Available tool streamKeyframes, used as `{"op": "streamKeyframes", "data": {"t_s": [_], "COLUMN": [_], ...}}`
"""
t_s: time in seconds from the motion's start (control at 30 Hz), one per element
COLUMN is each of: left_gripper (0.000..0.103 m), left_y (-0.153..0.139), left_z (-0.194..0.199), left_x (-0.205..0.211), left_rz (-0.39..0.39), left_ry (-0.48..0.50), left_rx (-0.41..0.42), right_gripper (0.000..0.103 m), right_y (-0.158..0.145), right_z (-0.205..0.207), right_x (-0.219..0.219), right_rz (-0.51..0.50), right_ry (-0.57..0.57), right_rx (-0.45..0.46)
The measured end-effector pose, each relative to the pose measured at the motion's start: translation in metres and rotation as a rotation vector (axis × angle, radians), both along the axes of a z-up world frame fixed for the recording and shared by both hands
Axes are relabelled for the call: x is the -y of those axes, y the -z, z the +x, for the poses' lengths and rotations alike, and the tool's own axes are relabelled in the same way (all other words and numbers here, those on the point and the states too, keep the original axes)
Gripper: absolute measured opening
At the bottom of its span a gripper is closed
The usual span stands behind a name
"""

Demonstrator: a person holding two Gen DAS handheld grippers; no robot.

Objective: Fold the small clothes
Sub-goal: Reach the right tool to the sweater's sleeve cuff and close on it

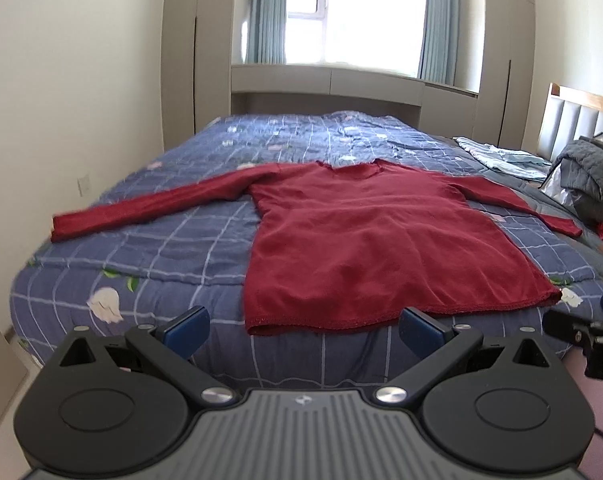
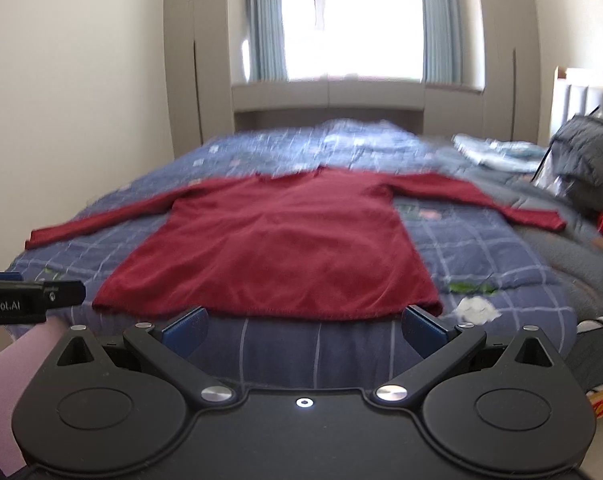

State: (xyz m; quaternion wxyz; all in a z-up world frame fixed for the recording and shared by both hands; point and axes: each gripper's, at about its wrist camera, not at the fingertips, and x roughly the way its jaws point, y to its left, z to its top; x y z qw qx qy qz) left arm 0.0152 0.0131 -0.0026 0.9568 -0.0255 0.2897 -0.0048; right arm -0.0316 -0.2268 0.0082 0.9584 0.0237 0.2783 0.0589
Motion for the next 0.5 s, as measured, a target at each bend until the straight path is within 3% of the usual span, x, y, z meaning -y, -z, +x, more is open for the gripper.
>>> {"op": "streamKeyframes", "data": {"t_s": [0.27,0.5], "left_gripper": [0.103,0.103], "left_y": [0.000,-0.012], "left_z": [0.040,0.085], "left_x": [-0.002,0.002], "left_rz": [0.008,-0.013], "left_ry": [-0.005,-0.012], "left_rx": [-0.029,-0.063], "right_gripper": [0.103,0.103], "right_y": [-0.011,-0.021], "right_z": [0.031,0.064], "right_x": [-0.004,0.007], "right_rz": [-0.066,-0.109], "right_ry": [0.015,0.040], "right_rx": [-0.038,0.014]}}
